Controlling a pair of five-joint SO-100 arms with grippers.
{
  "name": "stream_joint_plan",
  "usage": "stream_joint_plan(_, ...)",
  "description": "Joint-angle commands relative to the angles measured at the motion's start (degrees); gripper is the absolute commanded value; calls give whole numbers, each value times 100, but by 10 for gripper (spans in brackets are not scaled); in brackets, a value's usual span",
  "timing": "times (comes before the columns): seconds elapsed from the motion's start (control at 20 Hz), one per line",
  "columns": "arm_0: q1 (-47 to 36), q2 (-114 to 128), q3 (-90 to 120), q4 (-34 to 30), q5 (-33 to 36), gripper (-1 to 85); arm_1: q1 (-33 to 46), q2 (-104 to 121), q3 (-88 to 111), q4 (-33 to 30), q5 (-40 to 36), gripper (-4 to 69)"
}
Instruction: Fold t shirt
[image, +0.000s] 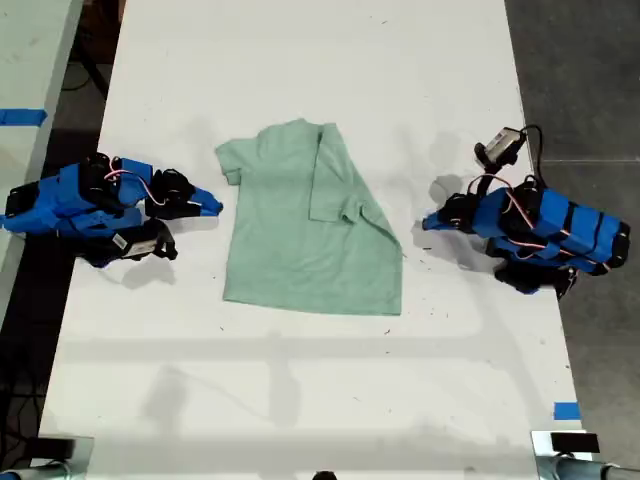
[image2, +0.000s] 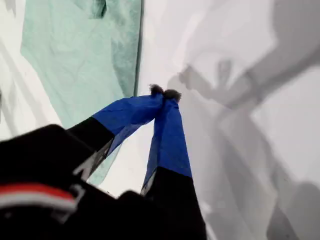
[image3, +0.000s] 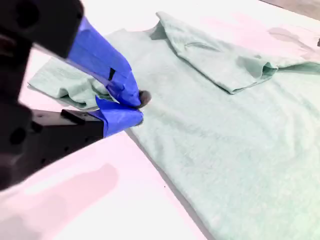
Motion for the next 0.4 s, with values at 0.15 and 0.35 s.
stream_joint_plan(0.15,-105,35,35,-26,-26,-1,-88,70,281,44,132,-5)
stream_joint_plan(0.35,-132,35,44,-53,88,-1,-97,70,290,44,141,-5)
